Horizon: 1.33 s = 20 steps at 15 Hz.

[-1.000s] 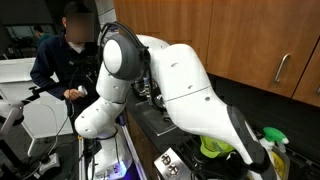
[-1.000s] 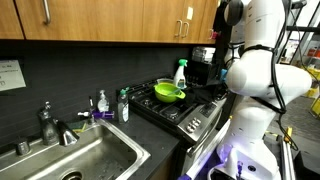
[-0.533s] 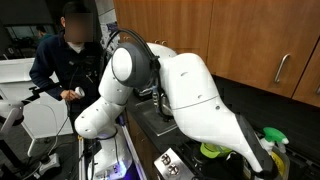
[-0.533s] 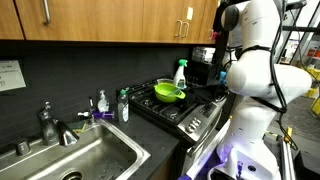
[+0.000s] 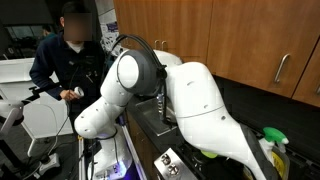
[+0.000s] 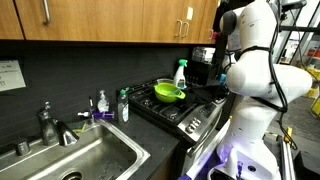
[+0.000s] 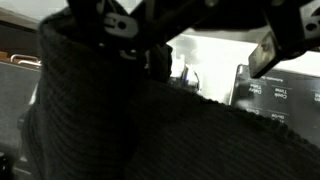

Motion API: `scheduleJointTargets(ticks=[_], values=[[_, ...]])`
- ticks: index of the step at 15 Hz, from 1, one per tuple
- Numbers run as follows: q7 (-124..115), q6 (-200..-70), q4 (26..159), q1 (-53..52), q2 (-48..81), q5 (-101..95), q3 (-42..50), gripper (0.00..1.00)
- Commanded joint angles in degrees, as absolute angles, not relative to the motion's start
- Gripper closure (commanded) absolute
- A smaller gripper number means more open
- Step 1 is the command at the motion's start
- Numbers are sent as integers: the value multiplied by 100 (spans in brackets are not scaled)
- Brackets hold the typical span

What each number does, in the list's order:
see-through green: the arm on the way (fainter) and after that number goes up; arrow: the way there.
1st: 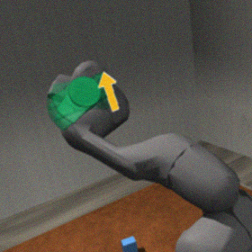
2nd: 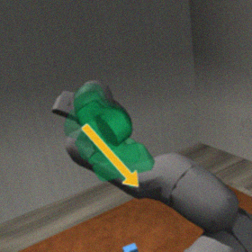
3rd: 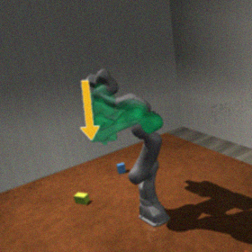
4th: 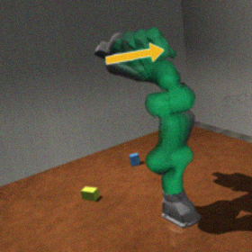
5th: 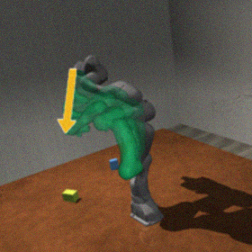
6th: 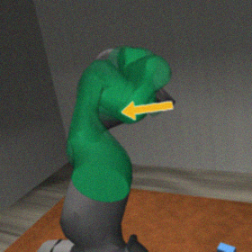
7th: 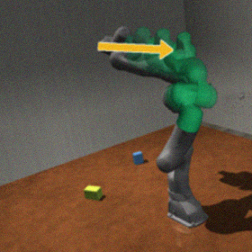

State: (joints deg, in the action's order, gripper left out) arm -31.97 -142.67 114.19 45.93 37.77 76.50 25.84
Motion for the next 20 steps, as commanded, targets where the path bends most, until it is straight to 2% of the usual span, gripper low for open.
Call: scheduleJointTargets(ticks=[1,10,20], values=[[-3420,-14201,11278,4634,3883,7489,2583,0],[-3406,-14172,11143,4541,3993,7186,2516,0],[-4763,-13939,9918,4681,4889,6139,2549,0]])
